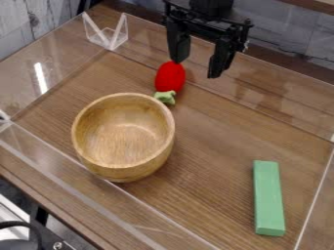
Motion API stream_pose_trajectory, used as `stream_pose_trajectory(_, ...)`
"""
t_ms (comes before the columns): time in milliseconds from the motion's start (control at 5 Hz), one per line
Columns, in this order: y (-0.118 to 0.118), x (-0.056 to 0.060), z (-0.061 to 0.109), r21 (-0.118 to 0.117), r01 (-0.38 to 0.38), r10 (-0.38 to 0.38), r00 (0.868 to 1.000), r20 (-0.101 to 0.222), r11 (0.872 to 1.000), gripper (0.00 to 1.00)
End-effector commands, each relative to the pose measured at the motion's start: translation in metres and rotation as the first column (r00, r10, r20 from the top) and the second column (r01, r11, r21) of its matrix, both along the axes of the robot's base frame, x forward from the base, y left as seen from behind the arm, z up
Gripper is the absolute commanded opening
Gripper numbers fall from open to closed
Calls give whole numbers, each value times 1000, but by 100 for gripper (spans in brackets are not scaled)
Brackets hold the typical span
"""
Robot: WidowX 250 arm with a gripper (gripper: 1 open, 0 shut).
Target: Move the red fruit to the right side of the table
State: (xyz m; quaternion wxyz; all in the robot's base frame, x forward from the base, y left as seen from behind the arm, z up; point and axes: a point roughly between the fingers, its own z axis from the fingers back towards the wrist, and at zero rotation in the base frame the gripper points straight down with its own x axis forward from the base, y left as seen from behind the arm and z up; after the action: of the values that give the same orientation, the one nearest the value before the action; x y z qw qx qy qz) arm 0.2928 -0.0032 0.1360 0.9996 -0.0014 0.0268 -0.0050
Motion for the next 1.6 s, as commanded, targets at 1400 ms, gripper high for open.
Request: stream_pose_trajectory(1400, 63, 34, -49, -24, -213, 213, 956, 203, 977, 100)
